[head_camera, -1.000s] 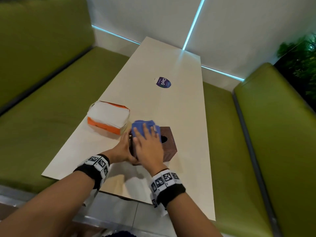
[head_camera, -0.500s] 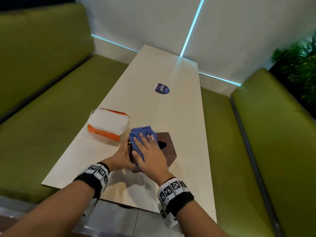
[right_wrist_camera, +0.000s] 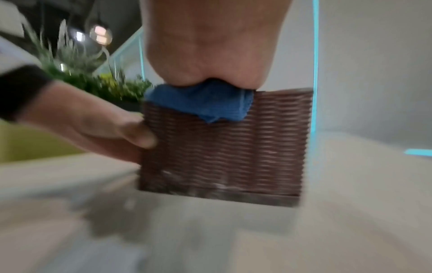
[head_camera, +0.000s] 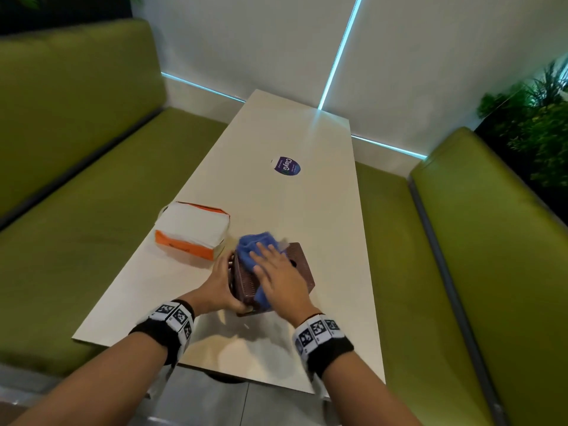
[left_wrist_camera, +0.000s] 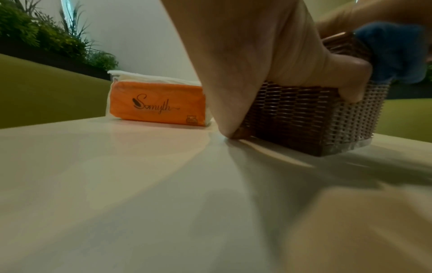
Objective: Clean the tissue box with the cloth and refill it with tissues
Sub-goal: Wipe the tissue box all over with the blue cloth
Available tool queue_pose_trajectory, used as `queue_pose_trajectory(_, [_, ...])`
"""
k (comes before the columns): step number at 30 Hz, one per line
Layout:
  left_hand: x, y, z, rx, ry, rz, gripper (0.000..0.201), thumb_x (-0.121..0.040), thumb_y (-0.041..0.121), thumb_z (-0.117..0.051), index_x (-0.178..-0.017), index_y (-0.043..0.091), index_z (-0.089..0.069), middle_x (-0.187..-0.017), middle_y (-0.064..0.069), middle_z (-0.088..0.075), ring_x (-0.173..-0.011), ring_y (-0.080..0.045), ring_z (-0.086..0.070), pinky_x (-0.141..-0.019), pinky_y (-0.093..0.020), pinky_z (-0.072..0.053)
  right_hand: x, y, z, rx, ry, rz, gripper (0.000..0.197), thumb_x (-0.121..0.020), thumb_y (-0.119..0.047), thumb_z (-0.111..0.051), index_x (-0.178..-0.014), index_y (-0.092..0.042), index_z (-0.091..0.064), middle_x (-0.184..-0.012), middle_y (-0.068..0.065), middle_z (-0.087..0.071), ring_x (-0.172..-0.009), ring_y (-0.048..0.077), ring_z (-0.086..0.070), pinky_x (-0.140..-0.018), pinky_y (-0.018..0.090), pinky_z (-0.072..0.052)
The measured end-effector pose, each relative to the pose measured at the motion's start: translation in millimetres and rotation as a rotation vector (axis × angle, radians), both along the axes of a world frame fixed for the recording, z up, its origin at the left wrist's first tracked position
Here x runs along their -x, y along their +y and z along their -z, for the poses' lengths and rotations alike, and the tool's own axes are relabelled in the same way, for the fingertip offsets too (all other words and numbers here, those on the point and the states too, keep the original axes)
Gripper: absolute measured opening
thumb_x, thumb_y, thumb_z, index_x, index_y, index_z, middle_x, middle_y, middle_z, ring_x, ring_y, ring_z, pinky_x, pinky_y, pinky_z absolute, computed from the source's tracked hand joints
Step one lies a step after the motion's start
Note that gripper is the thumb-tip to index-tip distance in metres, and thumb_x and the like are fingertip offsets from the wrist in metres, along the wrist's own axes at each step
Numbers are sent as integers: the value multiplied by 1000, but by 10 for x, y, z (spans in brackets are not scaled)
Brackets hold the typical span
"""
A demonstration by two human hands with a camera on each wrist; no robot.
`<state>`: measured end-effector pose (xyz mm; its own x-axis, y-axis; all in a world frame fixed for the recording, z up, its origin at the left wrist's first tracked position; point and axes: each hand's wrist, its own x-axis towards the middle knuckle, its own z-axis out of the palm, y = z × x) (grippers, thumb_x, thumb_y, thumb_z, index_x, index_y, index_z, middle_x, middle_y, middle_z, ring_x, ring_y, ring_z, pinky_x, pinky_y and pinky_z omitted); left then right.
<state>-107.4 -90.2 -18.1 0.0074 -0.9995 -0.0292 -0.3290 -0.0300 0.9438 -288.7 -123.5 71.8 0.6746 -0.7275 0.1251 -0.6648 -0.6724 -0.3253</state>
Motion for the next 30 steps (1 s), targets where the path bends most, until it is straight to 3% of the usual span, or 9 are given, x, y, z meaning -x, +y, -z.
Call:
queue_pose_trajectory(5, [38,-5,39,-26,-32,-27,146,-35,40,-95,-148,29,-3,-145,-1,-25,-136,-22,-36,-113,-48,-38,-56,-125,-25,-43,43,502,49,-104,-30,-23,-151,-15,-27,-161,2,-15,-149,22,-8,-122,38,-10])
queue_pose_trajectory(10, [69,-9,-7,126,-17,-18,132,-42,57,-85,-142,36,-2,-148,7,-19,-143,1,-21,-119,-23,-23,-444,232,80,-31,-19,119,56,-99,-37,-18,-148,-14,-33,-158,8,-24,-148,27,-15,-122,44,-8])
queue_pose_trajectory(14, [54,-5,17,10,-5,-27,144,-34,43,-94,-144,37,-2,-146,-1,-25,-137,-23,-37,-113,-47,-39,3,-274,100,-23,117,254,54,-99,-34,-40,-149,-17,-31,-162,7,-13,-149,26,-7,-121,46,-10])
queue_pose_trajectory(18, [79,3,1,2,-27,-28,149,-34,44,-94,-150,24,-1,-144,3,-20,-136,-22,-35,-114,-45,-38,72,-296,5,-24,-13,533,50,-102,-27,-34,-149,-11,-31,-160,6,-19,-148,27,-14,-120,42,-15])
queue_pose_trajectory(21, [93,5,-19,31,-30,-43,146,-37,47,-88,-151,15,-2,-144,1,-19,-138,-16,-28,-118,-35,-28,-316,109,12,68,7,315,52,-100,-29,-40,-148,-9,-33,-159,8,-21,-147,28,-17,-121,43,-15])
queue_pose_trajectory(23, [89,4,-24,134,-21,-44,128,-53,47,-81,-152,31,-2,-146,0,-24,-141,-6,-24,-120,-32,-24,-449,314,85,67,-56,174,49,-98,-31,-35,-141,-11,-47,-151,9,-41,-140,27,-36,-117,43,-26])
queue_pose_trajectory(25, [68,7,22,157,-17,-41,124,-55,44,-83,-147,52,0,-149,6,-22,-142,3,-22,-121,-27,-24,-417,322,106,58,-27,67,52,-97,-33,-27,-140,-13,-49,-150,7,-43,-141,26,-35,-118,46,-24])
queue_pose_trajectory(28, [62,2,16,10,-24,-49,144,-37,40,-96,-147,40,-3,-149,0,-26,-142,-19,-32,-116,-45,-35,-80,19,6,95,154,70,48,-96,-24,-39,-142,-14,-44,-158,6,-26,-148,24,-16,-122,44,-10])
queue_pose_trajectory(30, [71,9,-2,-41,-3,-38,147,-32,42,-98,-145,43,-3,-147,0,-26,-139,-22,-36,-112,-49,-40,161,-183,-107,-46,62,248,43,-97,-14,-46,-140,-12,-47,-158,7,-27,-147,25,-19,-120,39,-14])
